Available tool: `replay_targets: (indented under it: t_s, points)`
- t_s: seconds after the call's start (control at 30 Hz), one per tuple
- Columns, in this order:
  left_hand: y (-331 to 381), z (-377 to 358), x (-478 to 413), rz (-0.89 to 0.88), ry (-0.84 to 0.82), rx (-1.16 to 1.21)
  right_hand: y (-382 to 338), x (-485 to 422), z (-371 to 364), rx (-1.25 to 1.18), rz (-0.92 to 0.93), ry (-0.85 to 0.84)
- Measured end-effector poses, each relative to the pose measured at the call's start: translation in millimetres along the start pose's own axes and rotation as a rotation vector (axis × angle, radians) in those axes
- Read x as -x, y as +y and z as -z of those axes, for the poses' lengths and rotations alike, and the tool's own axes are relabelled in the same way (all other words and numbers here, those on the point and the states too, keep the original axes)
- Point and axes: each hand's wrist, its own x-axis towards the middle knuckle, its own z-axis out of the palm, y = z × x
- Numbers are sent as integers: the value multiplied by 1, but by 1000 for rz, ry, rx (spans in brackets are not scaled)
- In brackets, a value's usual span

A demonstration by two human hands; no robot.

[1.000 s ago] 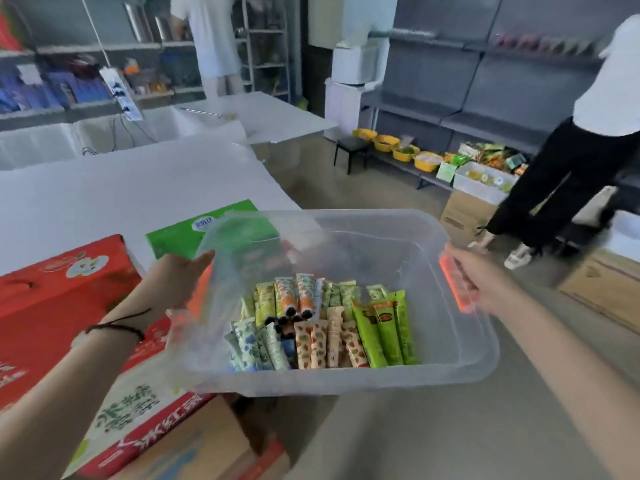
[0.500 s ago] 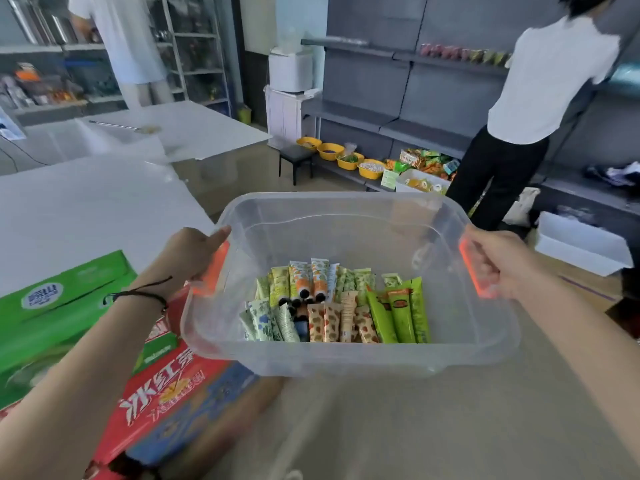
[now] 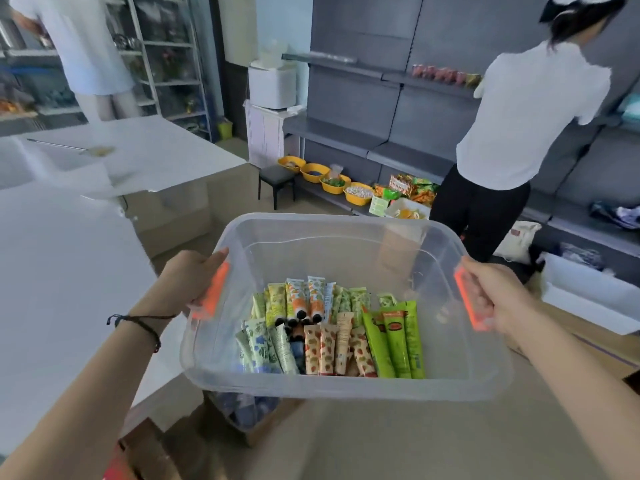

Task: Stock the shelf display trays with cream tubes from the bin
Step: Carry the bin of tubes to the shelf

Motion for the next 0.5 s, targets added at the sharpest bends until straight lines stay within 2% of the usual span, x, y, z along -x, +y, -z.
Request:
replay_targets:
  t_s: [0.2,0.5]
  points:
    - [43,-31,-89,30,53,53,-41,-118,-26,-8,16,-51]
    - [86,-82,-217,151,159,88,-104,-303,-95,74,51,-217]
